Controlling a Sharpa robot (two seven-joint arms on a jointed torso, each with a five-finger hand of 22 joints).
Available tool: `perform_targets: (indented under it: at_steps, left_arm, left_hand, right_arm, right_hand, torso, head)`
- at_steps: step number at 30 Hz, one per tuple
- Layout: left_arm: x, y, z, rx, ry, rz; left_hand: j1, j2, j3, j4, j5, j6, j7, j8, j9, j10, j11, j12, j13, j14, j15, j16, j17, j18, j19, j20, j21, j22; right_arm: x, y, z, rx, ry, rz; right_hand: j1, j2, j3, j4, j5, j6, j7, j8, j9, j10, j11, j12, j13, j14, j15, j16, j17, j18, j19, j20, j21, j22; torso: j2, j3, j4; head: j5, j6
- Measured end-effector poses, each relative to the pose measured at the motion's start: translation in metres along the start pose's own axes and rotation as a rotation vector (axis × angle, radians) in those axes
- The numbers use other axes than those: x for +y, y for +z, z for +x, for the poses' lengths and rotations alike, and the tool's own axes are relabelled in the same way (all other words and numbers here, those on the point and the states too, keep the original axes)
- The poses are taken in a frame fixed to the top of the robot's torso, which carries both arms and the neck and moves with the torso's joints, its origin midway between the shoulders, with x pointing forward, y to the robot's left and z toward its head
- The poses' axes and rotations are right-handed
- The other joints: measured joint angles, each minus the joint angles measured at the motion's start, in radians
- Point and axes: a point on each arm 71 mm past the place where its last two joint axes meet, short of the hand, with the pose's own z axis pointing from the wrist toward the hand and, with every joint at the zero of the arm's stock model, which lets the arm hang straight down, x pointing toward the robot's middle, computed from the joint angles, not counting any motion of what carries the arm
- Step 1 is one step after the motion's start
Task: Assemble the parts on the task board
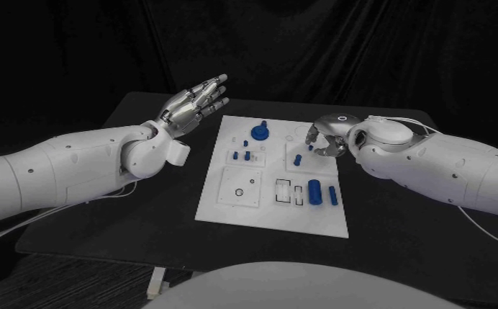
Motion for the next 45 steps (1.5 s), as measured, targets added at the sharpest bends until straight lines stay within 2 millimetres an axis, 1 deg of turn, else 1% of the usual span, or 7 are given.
perform_targets:
  at_steps: [4,8,19,22,24,28,45]
  left_arm:
    - [0.000,-0.002,-0.001,-0.002,0.000,0.000]
    - [0.000,-0.002,-0.001,-0.002,0.000,0.000]
    - [0.000,-0.002,-0.001,0.003,-0.004,0.000]
    - [0.000,-0.002,-0.001,0.005,-0.005,0.000]
    - [0.000,-0.002,-0.001,0.007,-0.006,0.000]
    - [0.000,-0.001,-0.001,0.008,-0.008,0.000]
    - [0.000,0.000,0.000,0.015,-0.011,0.000]
  left_hand:
    - [0.016,0.011,-0.007,-0.007,0.037,0.000,0.000,0.000,0.000,0.005,0.006,0.000,0.000,0.000,0.000,0.000,0.000,0.000,0.005,0.016,0.000,0.001]
    - [0.041,0.018,-0.007,-0.007,0.058,0.000,0.000,0.000,0.000,0.003,0.017,0.016,0.000,0.011,0.014,0.000,0.000,0.001,0.016,0.049,0.000,0.006]
    - [0.069,0.025,-0.007,-0.007,0.084,0.000,0.000,0.000,0.000,0.005,0.034,0.016,0.000,0.016,0.034,0.000,0.000,0.001,0.007,0.085,0.000,0.038]
    - [0.072,0.024,-0.018,-0.018,0.100,0.000,0.000,0.000,0.000,0.001,0.038,0.027,0.000,0.015,0.034,0.000,0.000,0.001,0.008,0.087,0.000,0.050]
    - [0.087,0.022,-0.019,-0.019,0.104,0.000,0.000,0.000,0.000,0.001,0.038,0.027,0.000,0.005,0.045,0.000,0.000,0.001,0.017,0.095,0.000,0.051]
    - [0.090,0.024,-0.019,-0.019,0.123,0.000,0.000,0.000,0.000,-0.001,0.045,0.027,0.000,0.012,0.052,0.000,0.000,0.001,0.017,0.095,0.000,0.052]
    - [0.106,0.031,-0.034,-0.035,0.162,0.000,0.000,0.000,0.000,0.000,0.061,0.039,0.000,0.012,0.051,0.000,0.000,0.001,0.017,0.095,0.001,0.057]
  right_arm:
    - [0.001,0.002,0.002,0.002,0.002,-0.003]
    - [0.000,0.004,0.002,0.001,0.002,-0.004]
    - [0.000,0.008,0.006,0.007,0.002,-0.003]
    - [-0.002,0.009,0.008,0.009,0.002,0.001]
    - [-0.003,0.009,0.008,0.009,0.002,0.003]
    - [-0.005,0.010,0.009,0.009,0.001,0.008]
    - [-0.011,0.013,0.012,-0.006,-0.001,0.014]
  right_hand:
    - [0.000,0.000,0.007,-0.007,0.000,0.000,0.000,0.000,0.000,0.000,0.000,0.000,-0.003,-0.009,0.008,0.000,-0.001,0.000,0.000,0.000,0.000,0.000]
    - [0.000,0.000,0.029,-0.029,0.023,0.008,-0.031,-0.009,0.000,0.000,0.000,0.000,-0.013,-0.015,0.014,0.000,-0.003,0.000,-0.005,0.005,-0.020,0.000]
    - [0.000,0.000,0.044,-0.044,0.023,0.012,-0.034,-0.009,0.000,-0.029,0.007,0.000,-0.015,-0.025,0.014,0.000,-0.015,0.000,-0.022,0.003,-0.032,0.000]
    - [0.000,0.000,0.044,-0.044,0.023,0.024,-0.023,-0.009,0.000,-0.029,0.007,0.001,-0.016,-0.025,0.014,0.000,-0.015,0.000,-0.022,0.003,-0.032,0.000]
    - [0.000,0.000,0.061,-0.061,0.023,0.051,0.012,-0.008,0.000,-0.028,0.007,0.012,-0.017,-0.025,0.014,0.000,-0.015,0.000,-0.022,0.003,-0.032,0.000]
    - [0.000,0.000,0.061,-0.061,0.023,0.062,0.005,-0.008,0.001,-0.028,0.007,0.016,-0.021,-0.025,0.014,0.000,-0.015,0.000,-0.022,0.003,-0.032,0.000]
    - [-0.017,0.017,0.074,-0.075,0.006,0.112,0.041,0.010,0.017,0.070,0.009,0.043,-0.041,-0.017,0.022,0.002,-0.011,0.000,-0.014,0.011,-0.009,0.000]
  torso:
    - [0.004,-0.0043,0.0038]
    - [0.007,-0.0069,0.0070]
    - [0.007,-0.0086,0.0077]
    - [0.005,-0.0087,0.0066]
    - [0.005,-0.0088,0.0065]
    - [0.005,-0.0091,0.0065]
    - [0.006,-0.0092,0.0126]
  head:
    - [-0.003,0.000]
    - [-0.006,0.000]
    - [-0.005,0.000]
    - [-0.002,0.000]
    - [-0.002,0.000]
    - [-0.001,0.000]
    - [-0.007,0.000]
